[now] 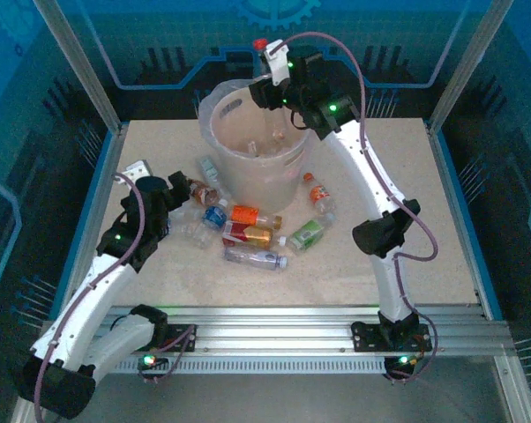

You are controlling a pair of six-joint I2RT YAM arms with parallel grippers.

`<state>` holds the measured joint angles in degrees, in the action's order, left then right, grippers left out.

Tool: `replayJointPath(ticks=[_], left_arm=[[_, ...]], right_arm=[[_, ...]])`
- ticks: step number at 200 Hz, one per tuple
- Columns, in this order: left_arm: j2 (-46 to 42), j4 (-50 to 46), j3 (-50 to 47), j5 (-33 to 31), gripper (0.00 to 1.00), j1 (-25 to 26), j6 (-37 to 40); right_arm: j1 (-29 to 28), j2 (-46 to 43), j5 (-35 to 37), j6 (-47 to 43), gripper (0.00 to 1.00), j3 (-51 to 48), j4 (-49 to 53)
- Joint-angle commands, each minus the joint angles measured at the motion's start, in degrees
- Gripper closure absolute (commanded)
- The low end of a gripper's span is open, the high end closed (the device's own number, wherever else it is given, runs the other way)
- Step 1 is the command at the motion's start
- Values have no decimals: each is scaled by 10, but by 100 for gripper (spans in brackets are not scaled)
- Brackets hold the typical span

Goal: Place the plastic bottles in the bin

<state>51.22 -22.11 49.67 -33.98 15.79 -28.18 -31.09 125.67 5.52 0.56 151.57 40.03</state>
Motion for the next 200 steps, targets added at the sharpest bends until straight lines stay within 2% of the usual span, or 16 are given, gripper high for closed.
replayJointPath(ticks=[1, 40, 83, 109, 139, 174, 200], left_arm=[[-2, -4, 10, 8, 1, -6, 3], [-2, -8, 11, 3, 1, -7, 4], [-3, -14, 12, -2, 1, -14, 11], [-6, -18, 13, -3, 1, -17, 16], [-6, -25, 11, 0, 1, -21, 12], [-3, -28, 9, 4, 1, -23, 8], [-1, -31, 10, 7, 1, -27, 7]], right_arm=[[6, 24, -17, -6, 63, 7, 9], [18, 46, -35, -1, 62, 6, 22], [24, 55, -39, -9, 55, -12, 31], [26, 54, -44, -11, 46, -26, 33], [26, 52, -46, -10, 30, -26, 42], [26, 39, -48, -8, 20, -26, 49], [26, 28, -55, -6, 16, -25, 54]])
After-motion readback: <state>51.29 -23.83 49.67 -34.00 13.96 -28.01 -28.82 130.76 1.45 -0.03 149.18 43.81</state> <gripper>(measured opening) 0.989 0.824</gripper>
